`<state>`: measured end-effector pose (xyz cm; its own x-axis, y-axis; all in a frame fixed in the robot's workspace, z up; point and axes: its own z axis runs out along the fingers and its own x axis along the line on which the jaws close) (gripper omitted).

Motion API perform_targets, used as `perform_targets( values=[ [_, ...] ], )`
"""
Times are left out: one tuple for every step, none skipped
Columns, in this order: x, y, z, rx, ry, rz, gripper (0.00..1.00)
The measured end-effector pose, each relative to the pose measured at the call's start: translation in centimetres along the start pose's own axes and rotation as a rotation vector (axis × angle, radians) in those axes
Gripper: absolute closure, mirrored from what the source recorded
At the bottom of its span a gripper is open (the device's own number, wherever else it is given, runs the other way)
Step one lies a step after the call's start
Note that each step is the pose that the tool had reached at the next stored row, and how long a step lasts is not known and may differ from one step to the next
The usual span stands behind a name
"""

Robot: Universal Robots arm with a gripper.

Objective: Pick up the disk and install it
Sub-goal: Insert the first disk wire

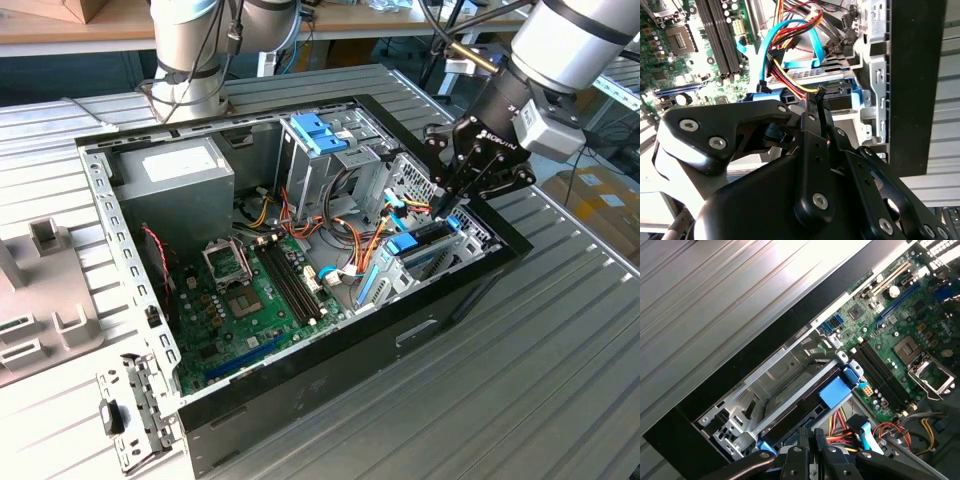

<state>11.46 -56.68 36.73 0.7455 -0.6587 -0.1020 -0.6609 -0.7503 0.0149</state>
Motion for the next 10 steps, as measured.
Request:
perform_targets(
  values=[
    [0.00, 0.00, 0.00, -0.0001, 0.0001, 0.000, 0.83],
    [-0.01, 0.00, -0.01, -0.0002, 0.0001, 0.000, 0.83],
    [-0.02, 0.00, -0.01, -0.0002, 0.0001, 0.000, 0.83],
    [-0.02, 0.01, -0.01, -0.0001, 0.0001, 0.000, 0.83],
    [-0.02, 0.01, -0.01, -0.0001, 0.0001, 0.000, 0.83],
    [-0.02, 0.01, 0.00, 0.0000, 0.0000, 0.001, 0.83],
    [-0.02, 0.01, 0.00, 0.0003, -0.0001, 0.004, 0.83],
    [-0.02, 0.00, 0.00, 0.0008, -0.0001, 0.009, 0.83],
    [-0.02, 0.01, -0.01, 0.0015, -0.0001, 0.016, 0.83],
    [-0.02, 0.00, -0.01, 0.0022, -0.0002, 0.024, 0.83]
  ],
)
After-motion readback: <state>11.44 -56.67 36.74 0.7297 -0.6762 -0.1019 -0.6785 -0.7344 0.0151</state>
